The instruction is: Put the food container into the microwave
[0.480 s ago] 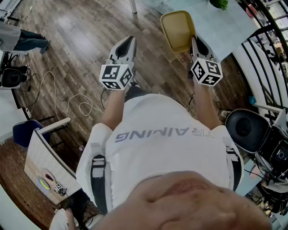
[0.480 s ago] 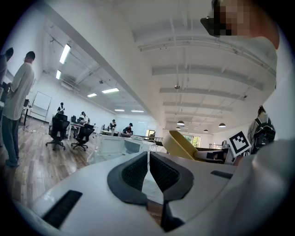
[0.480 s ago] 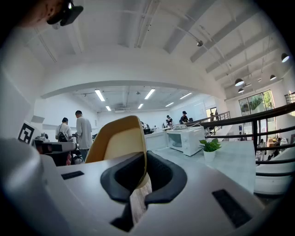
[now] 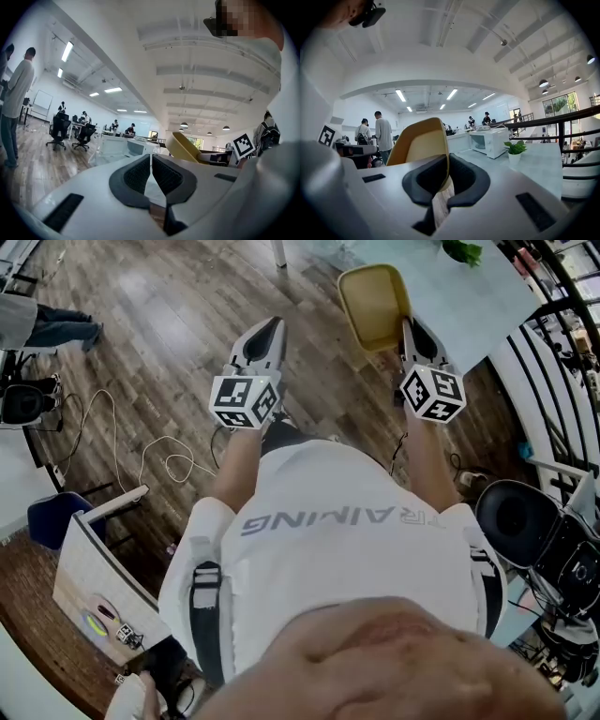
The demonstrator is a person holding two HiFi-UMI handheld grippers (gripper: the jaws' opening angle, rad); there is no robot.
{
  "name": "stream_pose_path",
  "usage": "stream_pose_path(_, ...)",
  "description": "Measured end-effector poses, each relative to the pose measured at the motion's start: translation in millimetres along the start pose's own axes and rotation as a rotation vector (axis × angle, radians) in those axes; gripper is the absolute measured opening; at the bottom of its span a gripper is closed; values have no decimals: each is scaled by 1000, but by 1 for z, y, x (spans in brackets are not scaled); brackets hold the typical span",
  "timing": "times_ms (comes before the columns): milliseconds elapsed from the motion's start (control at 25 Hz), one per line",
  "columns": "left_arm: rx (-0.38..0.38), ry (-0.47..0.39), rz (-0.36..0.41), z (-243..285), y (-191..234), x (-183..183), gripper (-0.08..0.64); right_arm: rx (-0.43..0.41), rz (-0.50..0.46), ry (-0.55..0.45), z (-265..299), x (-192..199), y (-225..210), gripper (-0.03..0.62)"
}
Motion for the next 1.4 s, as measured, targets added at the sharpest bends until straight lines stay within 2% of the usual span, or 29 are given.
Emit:
stream_pose_path(400,12,3,-13,17,27,1,43,-7,60,-17,30,-2,-1,34)
stream_pose_path(600,35,18,-12,43,71,0,43,12,58,-28,76,-9,9,34)
stream_pose_path(880,79,-7,7,64,147,-13,43,53,37,-41,131,-15,50,34)
stream_pose_path(1040,95,0,-16,69,182,-6,43,57,30,-36,157,-8,72,34)
stream_pose_path(1400,64,16,-68,81,234,9,43,56,20,22,214,1,88,34)
Point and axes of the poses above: the fingertips, and each gripper's own axes: z forward along the fingers, y to its left, x out of its underside, the point moved 5 cm from there along -z, backward along the fingers, and after that the axes turned 15 degrees about z, right-handed, at the moved point
